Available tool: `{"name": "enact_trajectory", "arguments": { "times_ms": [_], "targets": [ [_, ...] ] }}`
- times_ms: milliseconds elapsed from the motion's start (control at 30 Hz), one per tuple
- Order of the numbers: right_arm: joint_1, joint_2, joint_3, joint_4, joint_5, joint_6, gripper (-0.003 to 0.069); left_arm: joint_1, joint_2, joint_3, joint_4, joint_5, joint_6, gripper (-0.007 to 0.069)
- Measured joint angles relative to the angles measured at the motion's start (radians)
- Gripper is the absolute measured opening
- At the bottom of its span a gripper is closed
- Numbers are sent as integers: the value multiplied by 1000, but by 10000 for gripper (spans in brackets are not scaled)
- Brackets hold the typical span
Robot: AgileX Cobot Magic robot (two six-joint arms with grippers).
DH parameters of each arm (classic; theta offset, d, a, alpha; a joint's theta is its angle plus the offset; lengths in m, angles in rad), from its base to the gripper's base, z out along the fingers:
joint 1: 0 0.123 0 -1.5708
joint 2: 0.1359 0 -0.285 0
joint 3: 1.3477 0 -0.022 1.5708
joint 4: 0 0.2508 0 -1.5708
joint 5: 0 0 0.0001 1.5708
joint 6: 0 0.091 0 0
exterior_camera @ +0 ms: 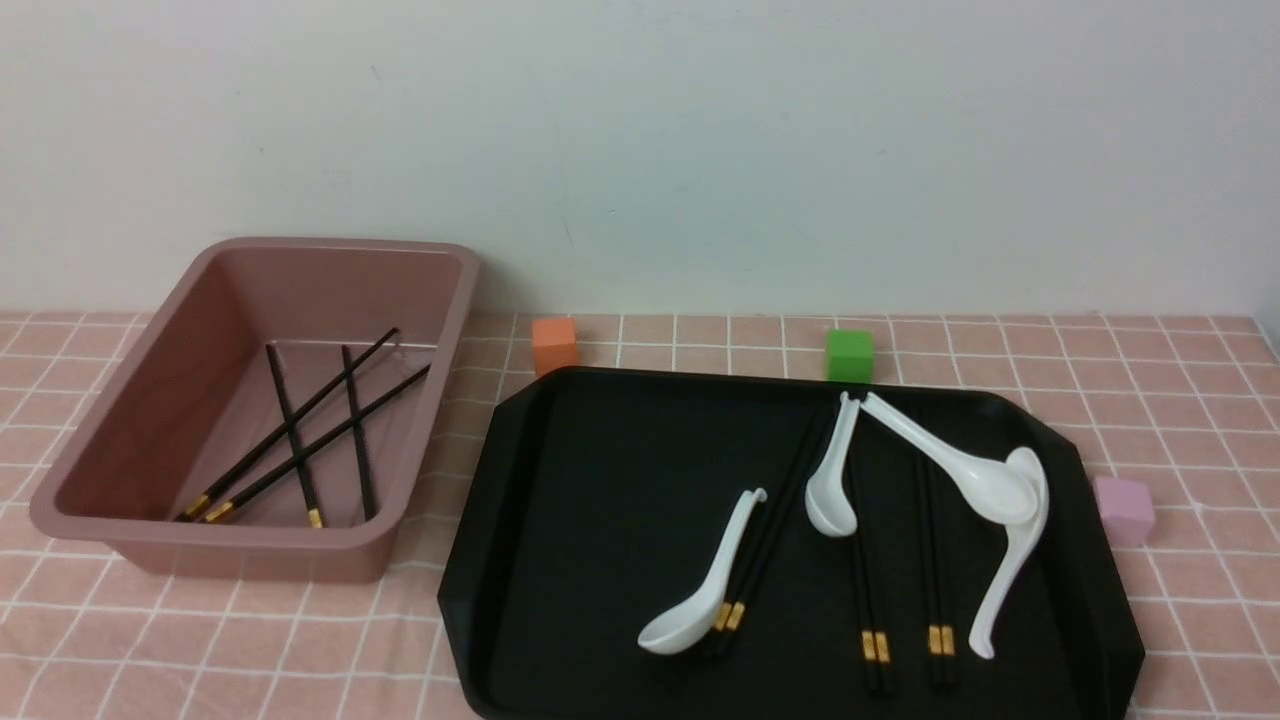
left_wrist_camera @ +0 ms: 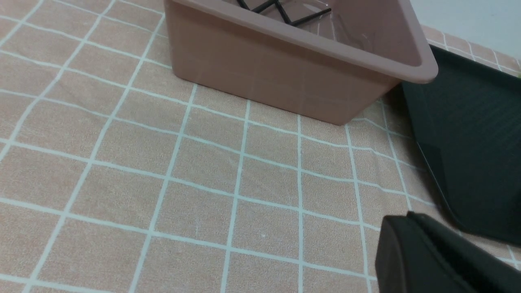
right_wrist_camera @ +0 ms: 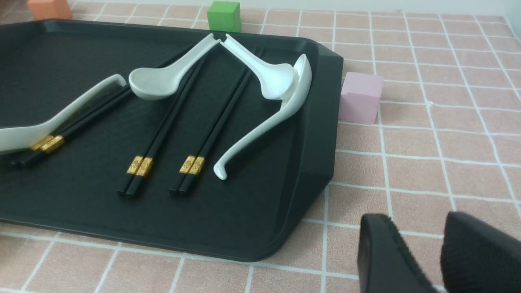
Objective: On pink tablecloth take chopsticks from black tray and put them in box.
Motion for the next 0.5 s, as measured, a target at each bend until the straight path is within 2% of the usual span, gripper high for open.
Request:
{"name": "enact_trajectory", "arguments": {
  "times_ms": [500],
  "targets": [
    [0,0,0,0,0,0,240,0,0,0,0,0,0,9]
  ]
}}
